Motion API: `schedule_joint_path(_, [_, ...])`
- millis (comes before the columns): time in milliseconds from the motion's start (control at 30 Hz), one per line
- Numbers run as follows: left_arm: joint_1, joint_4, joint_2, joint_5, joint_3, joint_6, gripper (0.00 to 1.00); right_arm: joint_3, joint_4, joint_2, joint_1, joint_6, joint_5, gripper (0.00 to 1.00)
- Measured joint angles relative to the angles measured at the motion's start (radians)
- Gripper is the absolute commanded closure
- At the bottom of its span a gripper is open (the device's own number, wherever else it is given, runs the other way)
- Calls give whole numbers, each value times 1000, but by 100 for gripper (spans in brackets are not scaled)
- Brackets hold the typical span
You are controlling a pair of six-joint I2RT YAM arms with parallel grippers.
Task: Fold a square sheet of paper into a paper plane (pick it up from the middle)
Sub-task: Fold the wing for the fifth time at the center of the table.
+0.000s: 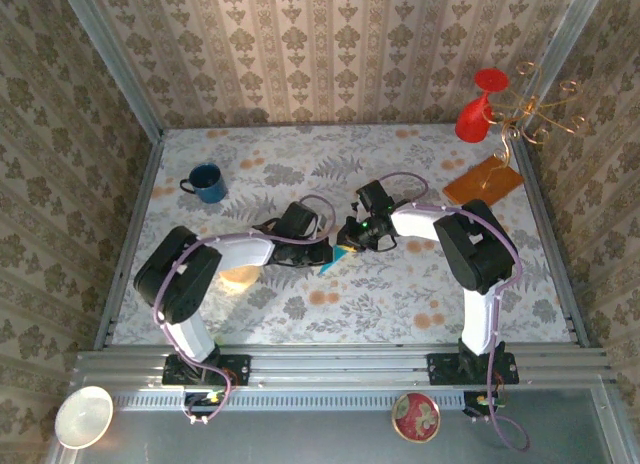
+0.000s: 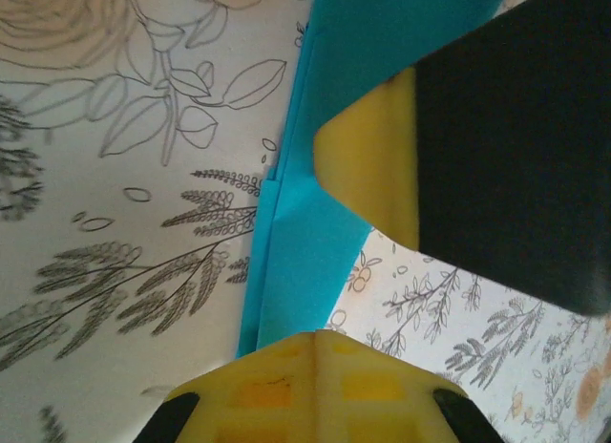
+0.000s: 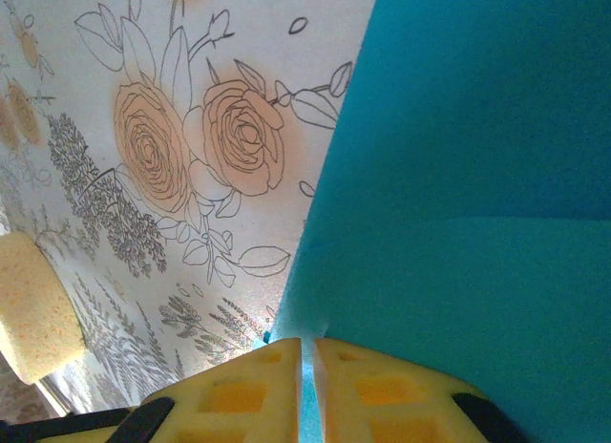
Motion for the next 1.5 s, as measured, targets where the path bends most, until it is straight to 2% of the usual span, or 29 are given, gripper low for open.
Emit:
schedule_joint_path(300, [-2,27,43,2,2,-27,96,0,5,0,-11,13,-16,83])
schedule_joint_path(767, [-2,6,48,-2,16,-34,96,8,-77,-81,-28,-171,4,84])
schedule_joint_path(1500, [-2,-34,45,-13,51,-33,92,14,-96,-10,-17,-214,-4,86])
